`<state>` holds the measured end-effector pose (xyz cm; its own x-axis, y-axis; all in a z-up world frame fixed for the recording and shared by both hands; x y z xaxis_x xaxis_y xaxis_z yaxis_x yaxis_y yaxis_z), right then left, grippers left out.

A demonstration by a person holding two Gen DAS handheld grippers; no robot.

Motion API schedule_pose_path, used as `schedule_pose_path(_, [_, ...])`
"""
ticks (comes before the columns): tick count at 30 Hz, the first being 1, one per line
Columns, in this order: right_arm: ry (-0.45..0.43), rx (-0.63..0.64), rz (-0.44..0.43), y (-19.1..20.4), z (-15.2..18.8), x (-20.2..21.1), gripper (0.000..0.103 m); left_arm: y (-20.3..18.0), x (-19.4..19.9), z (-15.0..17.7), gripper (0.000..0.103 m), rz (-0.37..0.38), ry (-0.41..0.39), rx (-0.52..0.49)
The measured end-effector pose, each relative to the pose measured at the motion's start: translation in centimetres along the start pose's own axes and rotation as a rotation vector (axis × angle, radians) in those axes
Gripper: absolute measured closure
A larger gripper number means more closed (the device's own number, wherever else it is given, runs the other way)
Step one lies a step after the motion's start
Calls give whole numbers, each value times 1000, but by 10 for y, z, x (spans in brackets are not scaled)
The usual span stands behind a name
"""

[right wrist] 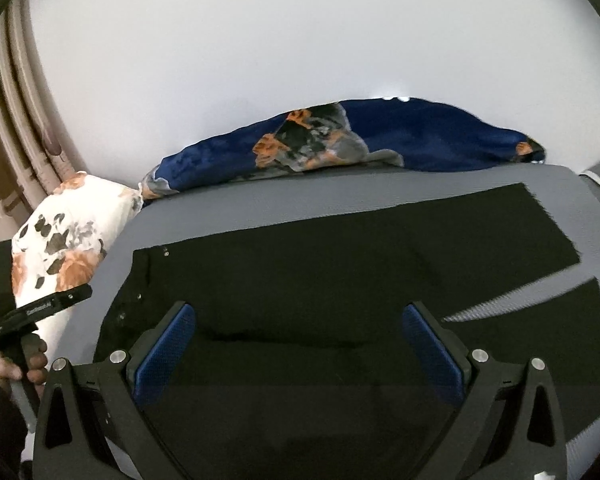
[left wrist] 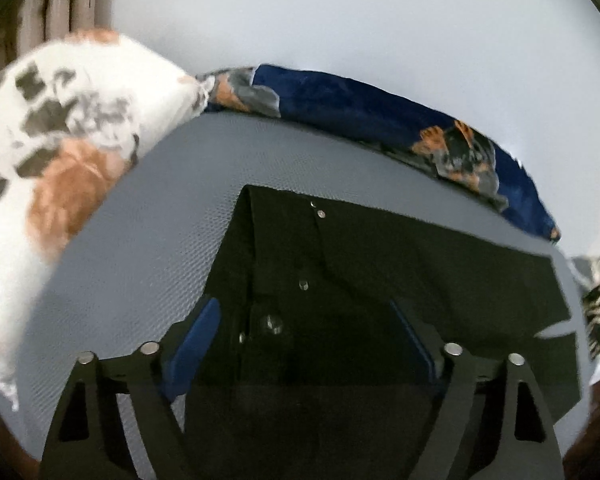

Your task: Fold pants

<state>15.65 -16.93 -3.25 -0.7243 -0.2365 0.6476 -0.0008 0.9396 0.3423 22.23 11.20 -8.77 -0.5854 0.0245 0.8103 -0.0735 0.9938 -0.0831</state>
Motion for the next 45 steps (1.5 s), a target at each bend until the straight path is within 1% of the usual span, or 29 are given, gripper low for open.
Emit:
schedule_pose_path(4, [36, -40, -59, 5, -10, -29, 0, 7, -30, -16, 30, 118, 42, 35])
schedule_pose_path(5, [41, -46, -63, 6, -10, -33, 0, 8, -42, -21, 32, 159, 63, 38])
schedule_pose_path(6, [48, -61, -76, 7, -13, -42, 0, 9, -49, -22, 33, 181, 78, 41])
schedule_pose_path(7, [52, -72, -78, 8, -14, -49, 0, 10, -56, -25, 36, 206, 98, 49])
schedule_pose_path(9, [73, -85, -71, 8, -15, -62, 0, 12, -72, -31, 37, 260, 133, 69])
schedule_pose_path(13, [97, -83, -61, 10, -17, -83, 0, 18, -98, -41, 38, 294, 164, 77])
schedule_pose_path(16, [120, -72, -45, 11, -17, -100, 0, 15, -113, -46, 40, 343, 201, 69])
schedule_pose_path(19, [143, -64, -38, 12, -19, -116, 0, 13, -126, -47, 40, 348, 224, 53])
schedule_pose_path(20, [149, -67, -42, 13, -20, -122, 0, 13, -131, -49, 42, 352, 233, 50])
schedule_pose_path(21, [154, -68, -44, 13, -21, -125, 0, 11, -133, -50, 45, 371, 239, 54])
schedule_pose_path(23, [163, -63, -46, 14, -24, -136, 0, 9, -137, -52, 56, 400, 259, 57])
schedule_pose_path(24, [168, -62, -47, 14, -26, -142, 0, 8, -139, -54, 58, 407, 266, 61])
schedule_pose_path(26, [173, -62, -51, 13, -28, -151, 0, 7, -141, -56, 70, 419, 278, 67])
schedule_pose_path(28, [180, -60, -53, 13, -32, -160, 0, 5, -141, -60, 75, 450, 293, 83])
schedule_pose_path(29, [184, -58, -58, 12, -33, -165, 0, 3, -139, -63, 75, 467, 294, 87])
schedule_pose_path(32, [197, -49, -68, 12, -36, -179, 0, -1, -141, -68, 75, 473, 305, 67])
schedule_pose_path(35, [207, -42, -75, 10, -38, -191, 0, -8, -153, -73, 75, 470, 334, 65])
schedule_pose_path(40, [235, -19, -119, 5, -45, -213, 0, -19, -174, -80, 75, 478, 376, 86])
schedule_pose_path(42, [253, 1, -133, 1, -50, -221, 0, -21, -182, -82, 75, 509, 393, 126])
schedule_pose_path(43, [267, 17, -158, -1, -54, -227, 0, -21, -184, -83, 75, 528, 398, 153])
schedule_pose_path(45, [288, 50, -173, -6, -59, -235, 0, -18, -186, -85, 75, 567, 409, 219])
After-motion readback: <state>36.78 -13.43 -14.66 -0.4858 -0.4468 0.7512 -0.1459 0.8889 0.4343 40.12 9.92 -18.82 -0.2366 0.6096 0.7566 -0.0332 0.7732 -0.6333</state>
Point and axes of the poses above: each gripper's, at about its wrist camera, not at the fingertips, and x roughly against the way its jaws point, y to its left, z to its underside, the point moved 9 cm from there along -x, roughly the way its jaws point, and after that the axes turned 12 degrees about -z, right-handed, at the moved point
